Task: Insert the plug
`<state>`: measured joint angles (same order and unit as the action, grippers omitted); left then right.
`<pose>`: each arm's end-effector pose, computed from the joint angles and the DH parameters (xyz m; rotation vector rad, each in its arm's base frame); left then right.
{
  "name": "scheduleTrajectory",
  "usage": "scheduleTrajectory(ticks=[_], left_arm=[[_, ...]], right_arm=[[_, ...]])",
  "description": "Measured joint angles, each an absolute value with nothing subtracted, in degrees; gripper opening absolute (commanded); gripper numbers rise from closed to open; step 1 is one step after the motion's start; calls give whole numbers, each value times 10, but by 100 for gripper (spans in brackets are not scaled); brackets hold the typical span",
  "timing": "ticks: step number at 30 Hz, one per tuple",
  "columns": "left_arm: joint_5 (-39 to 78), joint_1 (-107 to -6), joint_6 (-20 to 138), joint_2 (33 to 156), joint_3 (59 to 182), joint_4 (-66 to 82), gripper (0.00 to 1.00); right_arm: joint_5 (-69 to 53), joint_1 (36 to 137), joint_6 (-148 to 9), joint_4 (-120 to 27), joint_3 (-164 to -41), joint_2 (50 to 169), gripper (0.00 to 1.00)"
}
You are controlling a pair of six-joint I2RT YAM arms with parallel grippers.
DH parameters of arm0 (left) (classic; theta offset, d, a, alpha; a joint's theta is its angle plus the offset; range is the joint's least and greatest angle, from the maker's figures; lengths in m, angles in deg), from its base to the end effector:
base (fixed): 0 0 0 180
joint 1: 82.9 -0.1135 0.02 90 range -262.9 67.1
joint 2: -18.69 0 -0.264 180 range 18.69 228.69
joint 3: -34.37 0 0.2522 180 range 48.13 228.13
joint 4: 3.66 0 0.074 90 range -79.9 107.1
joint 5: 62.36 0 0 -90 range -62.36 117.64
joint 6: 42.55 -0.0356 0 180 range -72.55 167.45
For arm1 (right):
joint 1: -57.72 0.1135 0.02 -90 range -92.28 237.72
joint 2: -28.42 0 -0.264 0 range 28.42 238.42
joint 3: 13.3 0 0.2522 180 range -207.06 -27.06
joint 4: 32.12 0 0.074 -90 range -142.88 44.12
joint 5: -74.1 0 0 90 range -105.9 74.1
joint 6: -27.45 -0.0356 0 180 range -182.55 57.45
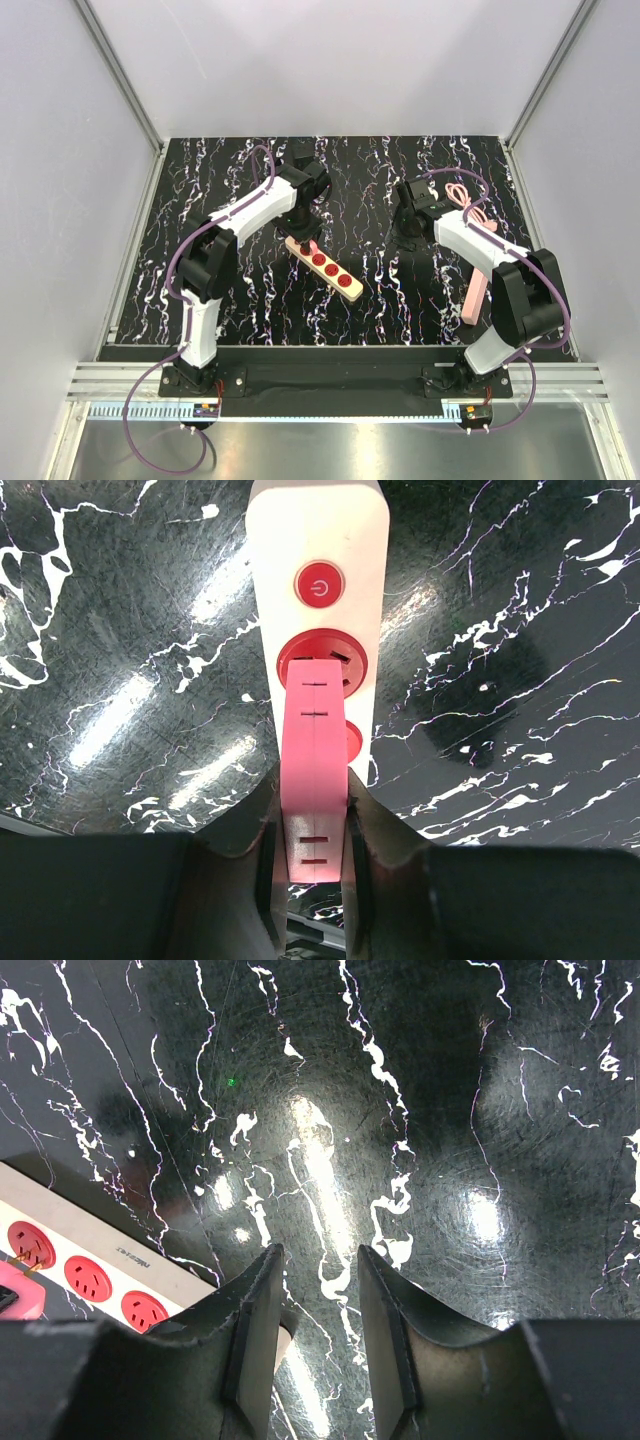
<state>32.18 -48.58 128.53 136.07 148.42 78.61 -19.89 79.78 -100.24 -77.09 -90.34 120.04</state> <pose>0.3333 -0.2241 0.2241 -1.2080 2.7825 -0.0342 0.3040 0.1205 0.2195 0.3828 2.6054 0.2774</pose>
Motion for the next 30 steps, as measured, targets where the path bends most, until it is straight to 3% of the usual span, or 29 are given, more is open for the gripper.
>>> scheduleTrajectory(ticks=[30], left_arm=[[342,-485,1285,1356,1480,790,0]], right_arm=[[-199,798,-1001,-771,-903,1200,43]])
